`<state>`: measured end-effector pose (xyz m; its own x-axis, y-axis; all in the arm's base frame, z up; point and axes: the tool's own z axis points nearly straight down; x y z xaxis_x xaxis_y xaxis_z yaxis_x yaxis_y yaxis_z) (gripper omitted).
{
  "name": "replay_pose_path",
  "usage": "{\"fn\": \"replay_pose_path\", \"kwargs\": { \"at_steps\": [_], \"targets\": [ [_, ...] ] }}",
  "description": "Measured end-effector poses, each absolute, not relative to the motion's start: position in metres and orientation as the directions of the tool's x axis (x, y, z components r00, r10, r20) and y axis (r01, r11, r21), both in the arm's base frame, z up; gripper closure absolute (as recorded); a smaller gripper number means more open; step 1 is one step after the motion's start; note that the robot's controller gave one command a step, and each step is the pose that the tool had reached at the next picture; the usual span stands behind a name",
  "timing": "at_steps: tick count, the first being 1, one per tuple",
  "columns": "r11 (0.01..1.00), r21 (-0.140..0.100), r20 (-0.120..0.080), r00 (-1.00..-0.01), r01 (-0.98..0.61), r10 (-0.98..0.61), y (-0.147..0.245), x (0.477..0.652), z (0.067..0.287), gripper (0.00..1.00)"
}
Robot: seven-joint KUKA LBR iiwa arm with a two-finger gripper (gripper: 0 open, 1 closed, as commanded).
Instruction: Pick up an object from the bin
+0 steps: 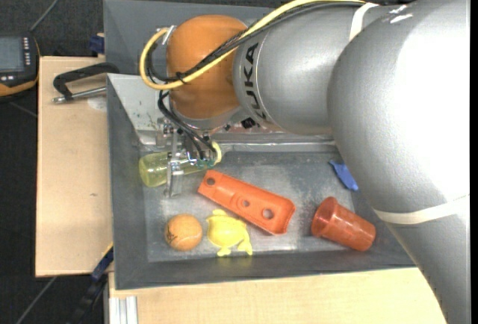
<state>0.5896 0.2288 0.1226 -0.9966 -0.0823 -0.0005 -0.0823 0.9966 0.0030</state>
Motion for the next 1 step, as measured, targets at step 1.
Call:
{"fn": "replay_pose_path", "kwargs": {
  "at_steps": [1],
  "targets": [
    [0.997, 0.007, -0.009, -0.997, -0.071, -0.071, 0.2284, 0.5994, 0.0676, 0.00]
  ]
}}
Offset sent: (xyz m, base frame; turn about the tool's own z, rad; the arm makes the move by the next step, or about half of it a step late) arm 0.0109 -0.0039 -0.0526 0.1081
